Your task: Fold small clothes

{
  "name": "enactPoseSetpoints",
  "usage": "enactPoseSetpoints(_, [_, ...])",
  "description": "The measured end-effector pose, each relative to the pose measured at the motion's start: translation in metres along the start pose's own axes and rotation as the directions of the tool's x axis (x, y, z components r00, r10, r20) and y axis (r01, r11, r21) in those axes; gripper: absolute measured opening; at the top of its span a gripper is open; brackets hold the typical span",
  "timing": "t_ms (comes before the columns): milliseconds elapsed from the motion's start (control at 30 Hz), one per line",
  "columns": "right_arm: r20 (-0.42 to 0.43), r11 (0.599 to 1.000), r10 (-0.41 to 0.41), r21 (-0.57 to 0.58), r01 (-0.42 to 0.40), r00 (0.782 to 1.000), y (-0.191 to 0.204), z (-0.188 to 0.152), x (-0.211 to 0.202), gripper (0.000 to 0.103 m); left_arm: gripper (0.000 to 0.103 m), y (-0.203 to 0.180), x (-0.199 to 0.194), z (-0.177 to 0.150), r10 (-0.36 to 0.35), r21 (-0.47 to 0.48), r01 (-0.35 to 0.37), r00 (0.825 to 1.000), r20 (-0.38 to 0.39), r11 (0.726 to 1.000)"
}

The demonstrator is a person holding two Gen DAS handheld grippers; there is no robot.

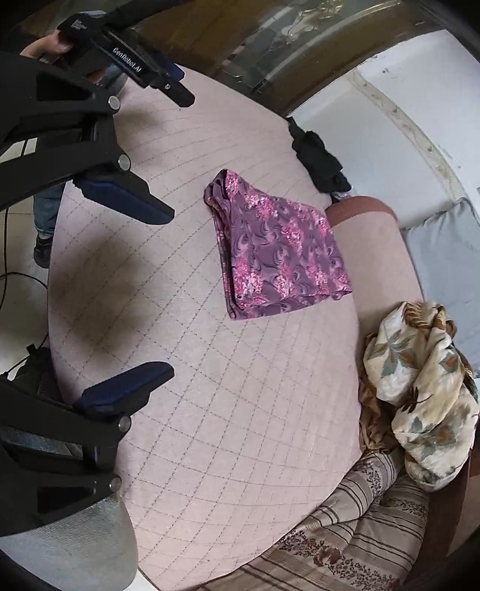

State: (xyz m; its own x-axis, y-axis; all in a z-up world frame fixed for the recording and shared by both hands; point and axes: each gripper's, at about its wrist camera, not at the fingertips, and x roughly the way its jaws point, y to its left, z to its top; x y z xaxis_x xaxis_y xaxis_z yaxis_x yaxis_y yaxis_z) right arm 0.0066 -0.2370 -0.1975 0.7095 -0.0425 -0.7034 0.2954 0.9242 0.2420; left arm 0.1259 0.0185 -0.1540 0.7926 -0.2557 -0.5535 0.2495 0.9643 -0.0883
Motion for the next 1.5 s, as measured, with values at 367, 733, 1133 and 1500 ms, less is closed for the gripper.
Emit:
enactPoseSetpoints(367, [0.027,0.996,0.075,0.037,-0.076,0.997,-0.004,0.013,-0.001,0.076,0.095,-0.003,-0.022,-0.004,0.055,0.008,-0.055,0.998,0.024,0.998])
enactPoseSetpoints(733, [0.148,0.996,0.022,-0.087,-0.009,0.989,0.02,0.027,-0.011,0.084,0.096,-0.015,-0.025,-0.011,0.107,0.027,-0.107,0.994,0.014,0.994])
enactPoseSetpoints(1133, [0.145,0.995,0.001,-0.1,0.013,0.989,0.024,0.017,-0.009,0.084,0.096,-0.021,-0.014,-0.011,0.159,0.083,-0.155,0.986,-0.056,0.985])
enactPoseSetpoints(1500, [0.152,0.99,-0.037,-0.126,0.057,0.988,0.044,0.013,-0.036,0.084,0.097,-0.022,-0.04,0.003,0.103,0.072,-0.101,0.994,-0.024,0.992])
